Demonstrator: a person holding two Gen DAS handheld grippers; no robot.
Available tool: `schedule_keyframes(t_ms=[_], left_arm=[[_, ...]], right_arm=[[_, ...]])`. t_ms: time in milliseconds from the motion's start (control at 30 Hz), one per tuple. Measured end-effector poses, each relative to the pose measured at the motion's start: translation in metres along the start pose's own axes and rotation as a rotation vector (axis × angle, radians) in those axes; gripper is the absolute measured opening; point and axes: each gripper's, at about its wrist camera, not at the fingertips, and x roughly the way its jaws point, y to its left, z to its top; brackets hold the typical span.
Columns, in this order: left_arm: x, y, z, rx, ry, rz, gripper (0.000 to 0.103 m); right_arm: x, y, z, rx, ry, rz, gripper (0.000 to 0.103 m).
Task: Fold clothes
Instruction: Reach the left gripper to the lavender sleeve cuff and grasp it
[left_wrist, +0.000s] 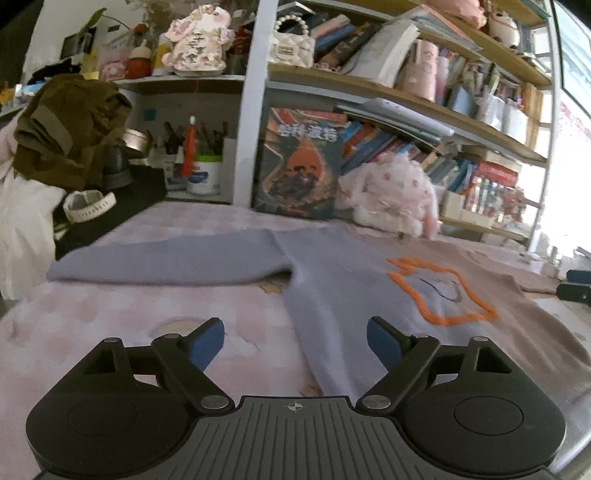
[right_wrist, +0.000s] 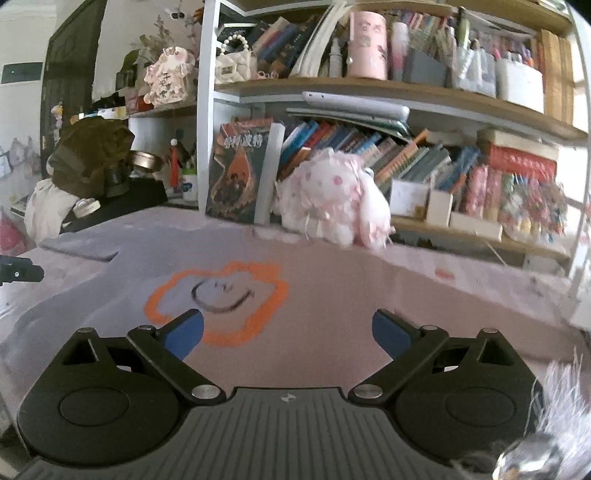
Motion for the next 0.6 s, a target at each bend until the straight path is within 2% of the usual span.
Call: schedule_keyframes(t_ms=[300,433,500,600], left_arm=[[0.032,0.036,0.011,-0.074,0.013,0.150,0.087],[0.043,0.061,0.016,-0.152,0.018,0.206,0.087],[0.050,0.079,0.019,-0.231,0.066,0.180,0.087],[0.056,0.101,0.025,-0.306,0.062,0.207,0.087]], right_arm=[[0.061,0.008,0.022,-0.017,0.002,0.070,0.099],[0.083,0.016,0.027,-0.039,-0.006,0.094,0.099],[0.092,0.019,0.026,-0.052,0.002,0.106,0.099],[0.103,0.021,0.023,-0.041,0.022,0.124,0.099]])
